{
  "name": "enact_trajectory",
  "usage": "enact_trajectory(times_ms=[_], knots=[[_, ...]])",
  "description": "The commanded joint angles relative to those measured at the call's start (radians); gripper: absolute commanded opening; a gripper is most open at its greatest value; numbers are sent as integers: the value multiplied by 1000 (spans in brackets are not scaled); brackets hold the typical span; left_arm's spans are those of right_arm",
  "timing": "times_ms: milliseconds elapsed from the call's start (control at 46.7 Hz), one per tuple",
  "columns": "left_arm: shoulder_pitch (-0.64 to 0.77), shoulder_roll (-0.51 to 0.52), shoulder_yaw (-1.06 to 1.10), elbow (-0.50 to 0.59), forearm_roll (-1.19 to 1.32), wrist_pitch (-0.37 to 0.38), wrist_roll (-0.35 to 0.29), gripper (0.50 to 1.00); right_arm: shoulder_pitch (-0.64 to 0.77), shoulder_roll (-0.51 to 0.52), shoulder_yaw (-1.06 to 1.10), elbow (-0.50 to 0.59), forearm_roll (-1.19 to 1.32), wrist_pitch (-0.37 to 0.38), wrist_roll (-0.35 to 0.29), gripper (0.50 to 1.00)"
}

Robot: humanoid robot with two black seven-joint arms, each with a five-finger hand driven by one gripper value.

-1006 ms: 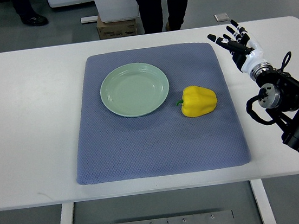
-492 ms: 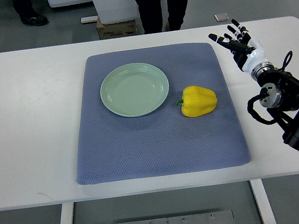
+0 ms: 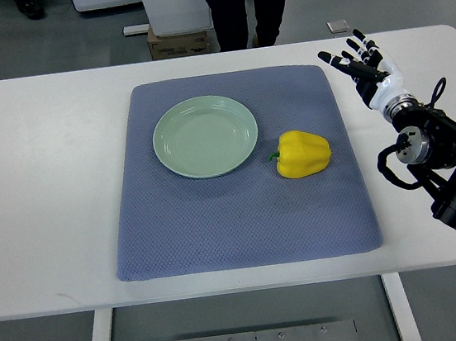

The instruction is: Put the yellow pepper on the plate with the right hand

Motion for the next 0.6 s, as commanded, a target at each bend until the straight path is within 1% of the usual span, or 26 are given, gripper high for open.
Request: enact_trajectory(times_ms=[0,578], knots=[[0,0,0,0,1,1,0,1000,1,-1,0,2,0,0,0,1000],[0,0,0,0,1,0,0,1000,-2,-10,0,0,0,0,0,1000]])
